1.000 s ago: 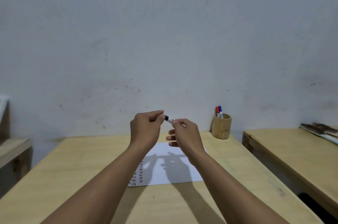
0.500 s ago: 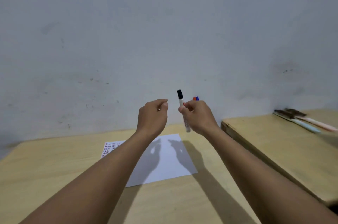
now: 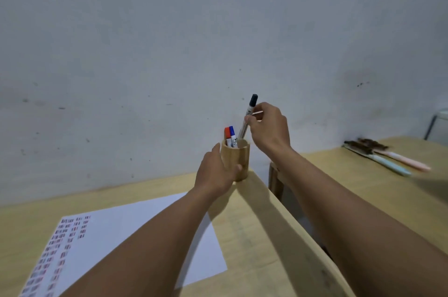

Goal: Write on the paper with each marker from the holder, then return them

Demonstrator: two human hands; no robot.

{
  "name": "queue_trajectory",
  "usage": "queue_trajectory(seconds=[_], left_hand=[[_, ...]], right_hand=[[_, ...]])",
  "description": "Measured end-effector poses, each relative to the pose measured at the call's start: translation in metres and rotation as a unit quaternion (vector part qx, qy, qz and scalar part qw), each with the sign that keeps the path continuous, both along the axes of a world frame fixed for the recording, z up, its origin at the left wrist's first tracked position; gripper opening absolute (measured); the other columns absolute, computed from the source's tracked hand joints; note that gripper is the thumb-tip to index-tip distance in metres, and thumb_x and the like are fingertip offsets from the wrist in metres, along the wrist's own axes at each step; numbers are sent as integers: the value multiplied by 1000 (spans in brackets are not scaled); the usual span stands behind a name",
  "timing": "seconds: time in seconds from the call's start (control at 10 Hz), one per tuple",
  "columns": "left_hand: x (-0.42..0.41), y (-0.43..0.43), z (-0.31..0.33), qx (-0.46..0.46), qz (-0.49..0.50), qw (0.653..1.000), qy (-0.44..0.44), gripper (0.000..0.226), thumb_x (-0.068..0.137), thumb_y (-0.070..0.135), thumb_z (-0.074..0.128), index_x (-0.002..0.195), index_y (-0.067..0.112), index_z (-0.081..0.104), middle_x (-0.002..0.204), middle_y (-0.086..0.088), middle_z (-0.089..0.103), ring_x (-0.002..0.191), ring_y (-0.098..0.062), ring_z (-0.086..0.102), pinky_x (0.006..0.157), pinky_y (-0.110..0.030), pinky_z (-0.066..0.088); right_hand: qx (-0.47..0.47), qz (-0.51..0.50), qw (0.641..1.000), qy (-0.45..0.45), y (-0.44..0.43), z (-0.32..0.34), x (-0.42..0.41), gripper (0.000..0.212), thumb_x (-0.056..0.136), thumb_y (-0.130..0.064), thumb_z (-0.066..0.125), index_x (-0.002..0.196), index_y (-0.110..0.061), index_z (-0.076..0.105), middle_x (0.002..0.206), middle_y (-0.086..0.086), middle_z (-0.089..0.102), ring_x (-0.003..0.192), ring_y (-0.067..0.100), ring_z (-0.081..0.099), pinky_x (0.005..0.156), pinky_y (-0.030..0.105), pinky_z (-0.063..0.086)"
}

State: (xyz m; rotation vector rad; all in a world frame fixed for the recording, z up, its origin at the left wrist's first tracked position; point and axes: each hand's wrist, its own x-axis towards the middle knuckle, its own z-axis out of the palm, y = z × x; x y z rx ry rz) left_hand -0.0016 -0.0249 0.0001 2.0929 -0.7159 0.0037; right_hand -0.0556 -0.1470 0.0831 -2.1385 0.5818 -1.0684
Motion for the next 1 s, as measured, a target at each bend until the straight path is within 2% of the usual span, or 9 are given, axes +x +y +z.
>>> queue_trajectory(seconds=[0.1, 0.2, 0.3, 0.4, 0.5, 0.7, 0.8, 0.9, 1.0], left_hand=[[11, -18, -12, -9, 10, 1000, 23, 74, 83, 36, 76, 145, 19, 39, 136, -4, 57, 122, -26, 56, 90, -33, 47], [17, -30, -22, -33, 29, 998, 48, 77, 79, 39, 79, 143, 22, 40, 130, -1, 60, 111, -23, 61, 84, -33, 50], [19, -40, -30, -57, 52, 996, 42, 64, 81, 37, 76, 136, 22, 47, 123, 1, 63, 103, -21, 63, 83, -36, 55], [19, -44, -31, -77, 74, 993, 50, 48, 90, 47, 62, 129, 20, 53, 119, -2, 66, 100, -24, 65, 85, -45, 59], [17, -42, -30, -100, 66, 991, 60, 49, 91, 47, 63, 130, 20, 53, 118, -2, 66, 98, -24, 65, 85, -45, 59], [21, -37, -33, -80, 60, 994, 43, 49, 92, 22, 68, 137, 15, 49, 126, -5, 63, 94, -15, 51, 75, -26, 43], [22, -36, -34, -76, 58, 994, 44, 50, 93, 19, 69, 138, 16, 48, 127, -4, 62, 94, -14, 51, 61, -17, 37], [22, -34, -35, -86, 53, 994, 52, 55, 92, 19, 71, 141, 16, 46, 131, -5, 61, 98, -15, 54, 69, -20, 40], [18, -26, -28, -93, 64, 990, 81, 77, 88, 25, 77, 152, 15, 35, 144, -9, 54, 125, -26, 56, 89, -30, 47]], right_hand=[[-2, -6, 1000, 26, -13, -12, 15, 20, 99, -23, 64, 116, -15, 69, 107, 3, 74, 84, 17, 63, 71, 29, 47], [-1, 5, 998, 61, -20, -25, 28, 22, 98, -27, 65, 116, -14, 71, 107, 5, 75, 86, 20, 67, 77, 35, 56], [5, 6, 995, 97, -25, -38, 37, 21, 96, -31, 68, 108, -15, 75, 104, 2, 76, 87, 20, 69, 84, 43, 60], [7, 8, 991, 132, -27, -46, 40, 20, 94, -33, 69, 90, -15, 76, 86, 3, 75, 76, 21, 69, 77, 42, 61], [5, 6, 990, 140, -28, -53, 38, 23, 95, -33, 69, 89, -12, 76, 86, 4, 74, 78, 20, 68, 77, 40, 61], [10, 16, 990, 137, -25, -58, 37, 20, 90, -34, 73, 91, -15, 79, 82, -1, 70, 81, 18, 68, 80, 42, 61], [20, 26, 989, 146, -23, -58, 36, 20, 90, -35, 74, 95, -16, 80, 90, 0, 75, 86, 19, 69, 83, 43, 60], [19, 30, 988, 148, -23, -58, 35, 24, 91, -35, 73, 105, -15, 78, 105, 3, 76, 97, 20, 69, 86, 39, 58], [52, 12, 992, 115, -23, -55, 27, 38, 92, -32, 73, 125, -14, 69, 123, 7, 70, 107, 22, 66, 86, 33, 53]])
